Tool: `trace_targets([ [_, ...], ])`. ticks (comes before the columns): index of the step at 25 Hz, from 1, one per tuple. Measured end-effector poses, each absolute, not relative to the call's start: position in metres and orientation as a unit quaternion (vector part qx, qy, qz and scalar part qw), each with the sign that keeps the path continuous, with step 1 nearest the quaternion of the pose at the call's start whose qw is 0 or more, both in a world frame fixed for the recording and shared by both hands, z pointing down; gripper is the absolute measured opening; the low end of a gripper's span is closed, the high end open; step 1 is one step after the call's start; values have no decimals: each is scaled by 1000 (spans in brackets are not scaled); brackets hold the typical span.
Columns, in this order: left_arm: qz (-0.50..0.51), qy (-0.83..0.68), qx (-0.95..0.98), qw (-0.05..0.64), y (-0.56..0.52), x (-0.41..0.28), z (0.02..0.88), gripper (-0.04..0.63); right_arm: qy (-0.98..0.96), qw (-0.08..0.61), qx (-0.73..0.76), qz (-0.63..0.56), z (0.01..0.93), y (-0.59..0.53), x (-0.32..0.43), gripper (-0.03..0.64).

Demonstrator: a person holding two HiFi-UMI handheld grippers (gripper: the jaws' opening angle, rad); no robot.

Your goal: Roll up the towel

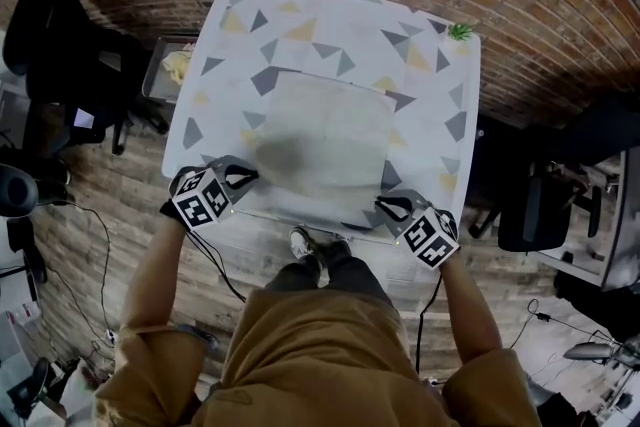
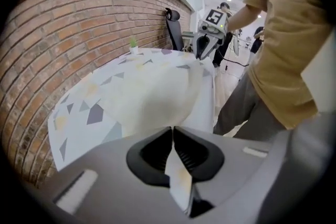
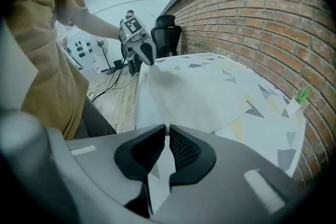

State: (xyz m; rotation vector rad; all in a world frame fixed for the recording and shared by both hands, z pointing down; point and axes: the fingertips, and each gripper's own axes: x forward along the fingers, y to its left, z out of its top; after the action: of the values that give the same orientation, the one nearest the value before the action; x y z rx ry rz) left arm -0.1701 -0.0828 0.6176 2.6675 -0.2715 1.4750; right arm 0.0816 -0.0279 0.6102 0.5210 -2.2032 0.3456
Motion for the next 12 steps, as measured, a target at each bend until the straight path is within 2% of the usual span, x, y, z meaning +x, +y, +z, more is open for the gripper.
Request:
trace_targets([
  [5, 475, -89, 871, 87, -108, -171, 623, 74, -873, 390, 220, 195, 613, -56, 91, 29],
  [12, 484, -95, 864, 102, -137, -164, 638, 74, -861, 405, 215, 218, 629, -79, 95, 31],
])
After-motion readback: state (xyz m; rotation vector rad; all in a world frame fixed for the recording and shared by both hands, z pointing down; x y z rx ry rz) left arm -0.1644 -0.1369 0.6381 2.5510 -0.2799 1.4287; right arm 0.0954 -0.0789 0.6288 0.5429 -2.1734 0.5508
